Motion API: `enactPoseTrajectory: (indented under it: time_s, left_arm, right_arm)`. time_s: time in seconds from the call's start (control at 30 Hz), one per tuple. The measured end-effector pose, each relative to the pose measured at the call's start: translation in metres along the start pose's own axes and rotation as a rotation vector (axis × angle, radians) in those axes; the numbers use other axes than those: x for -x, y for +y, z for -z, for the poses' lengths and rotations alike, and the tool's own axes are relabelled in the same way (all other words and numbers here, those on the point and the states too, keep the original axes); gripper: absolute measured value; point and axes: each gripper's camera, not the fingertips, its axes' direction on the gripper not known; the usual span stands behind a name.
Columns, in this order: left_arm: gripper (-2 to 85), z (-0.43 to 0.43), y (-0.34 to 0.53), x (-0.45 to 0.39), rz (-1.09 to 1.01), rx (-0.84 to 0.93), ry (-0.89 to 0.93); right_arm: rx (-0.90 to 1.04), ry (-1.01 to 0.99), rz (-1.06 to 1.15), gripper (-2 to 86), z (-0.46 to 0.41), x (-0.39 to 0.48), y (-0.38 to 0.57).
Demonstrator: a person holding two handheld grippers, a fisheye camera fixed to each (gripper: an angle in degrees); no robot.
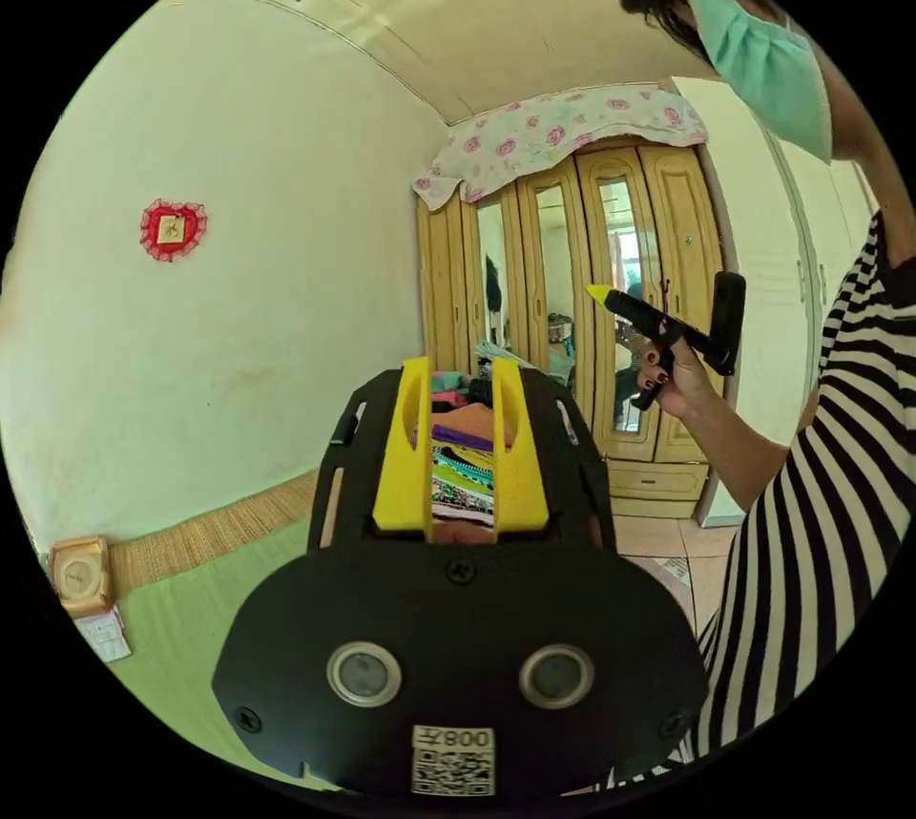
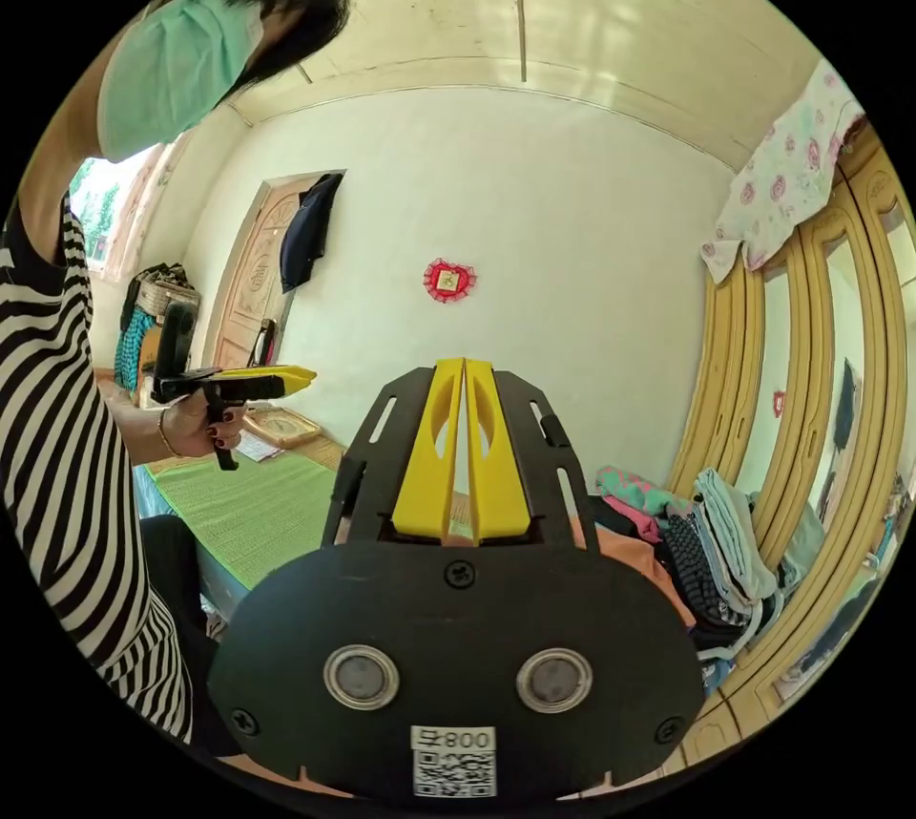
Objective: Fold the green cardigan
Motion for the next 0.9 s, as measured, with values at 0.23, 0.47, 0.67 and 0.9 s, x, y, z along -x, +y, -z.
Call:
enactPoseTrajectory:
  time_s: [0.23, 0.47, 0.67, 0.9]
  left_arm:
    - [13.0, 0.006, 0.007, 0.037, 0.069, 0.083, -0.006]
    - [14.6, -0.058, 0.031, 0.123, 0.189, 0.179, 0.035]
    - [15.7, -0.164, 0.041, 0.22, 0.238, 0.234, 0.15]
    - [16.3, -0.275, 0.01, 0.274, 0.271, 0.259, 0.269]
  right_arm:
    - [0.038, -0.029, -0.134, 6.9, -0.065, -0.025, 0.04]
    - [0.162, -0.007, -0.242, 7.3, -0.206, -0.094, 0.114]
    - [0.256, 0.068, -0.328, 7.5, -0.363, -0.181, 0.193]
    - [0.415, 0.201, -0.486, 8.3, -0.508, -0.279, 0.285]
